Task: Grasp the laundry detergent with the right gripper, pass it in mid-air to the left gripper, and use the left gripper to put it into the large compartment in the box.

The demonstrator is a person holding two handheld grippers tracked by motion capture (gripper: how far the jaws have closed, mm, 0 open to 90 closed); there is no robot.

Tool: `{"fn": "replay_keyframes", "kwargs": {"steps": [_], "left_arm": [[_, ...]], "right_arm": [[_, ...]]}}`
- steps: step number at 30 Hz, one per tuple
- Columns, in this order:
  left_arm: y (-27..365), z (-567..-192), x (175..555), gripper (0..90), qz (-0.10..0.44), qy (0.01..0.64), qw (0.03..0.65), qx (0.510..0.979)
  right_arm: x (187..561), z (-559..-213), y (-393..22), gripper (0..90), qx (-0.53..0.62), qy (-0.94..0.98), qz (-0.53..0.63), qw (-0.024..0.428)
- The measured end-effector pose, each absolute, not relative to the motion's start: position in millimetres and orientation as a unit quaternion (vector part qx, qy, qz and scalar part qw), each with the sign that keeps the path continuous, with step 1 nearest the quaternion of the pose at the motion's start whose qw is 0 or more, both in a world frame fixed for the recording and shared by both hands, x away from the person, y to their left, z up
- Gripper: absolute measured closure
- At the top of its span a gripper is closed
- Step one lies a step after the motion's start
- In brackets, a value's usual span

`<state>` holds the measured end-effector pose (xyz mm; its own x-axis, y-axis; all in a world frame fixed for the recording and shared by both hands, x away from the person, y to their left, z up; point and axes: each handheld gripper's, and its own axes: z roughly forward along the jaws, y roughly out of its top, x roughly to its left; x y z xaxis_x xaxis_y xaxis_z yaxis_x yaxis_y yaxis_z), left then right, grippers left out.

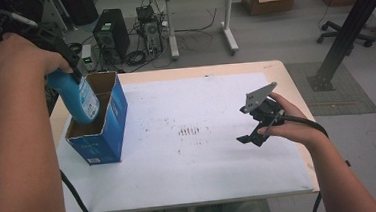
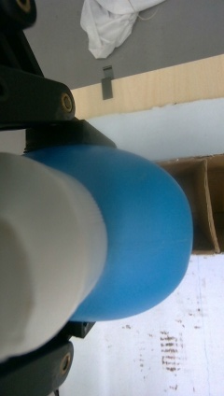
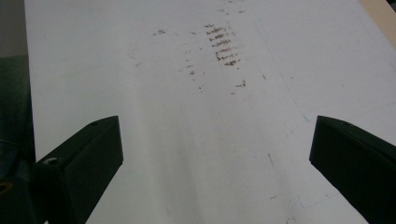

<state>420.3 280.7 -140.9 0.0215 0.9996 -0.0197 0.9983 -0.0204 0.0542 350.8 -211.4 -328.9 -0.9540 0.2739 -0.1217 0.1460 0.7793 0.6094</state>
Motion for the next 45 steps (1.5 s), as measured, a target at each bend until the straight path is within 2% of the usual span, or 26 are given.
{"fn": "replay_keyframes", "kwargs": {"steps": [21, 45], "left_arm": [[290, -207, 423, 38.4, -0.007, 0.704, 0.025, 0.71], [281, -272, 430, 38.4, -0.018, 0.701, 0.004, 0.713]], "right_arm": [[348, -328, -212, 2.9, 0.108, 0.936, 0.322, 0.096], [349, -335, -214, 2.9, 0.112, 0.936, 0.32, 0.092]]}}
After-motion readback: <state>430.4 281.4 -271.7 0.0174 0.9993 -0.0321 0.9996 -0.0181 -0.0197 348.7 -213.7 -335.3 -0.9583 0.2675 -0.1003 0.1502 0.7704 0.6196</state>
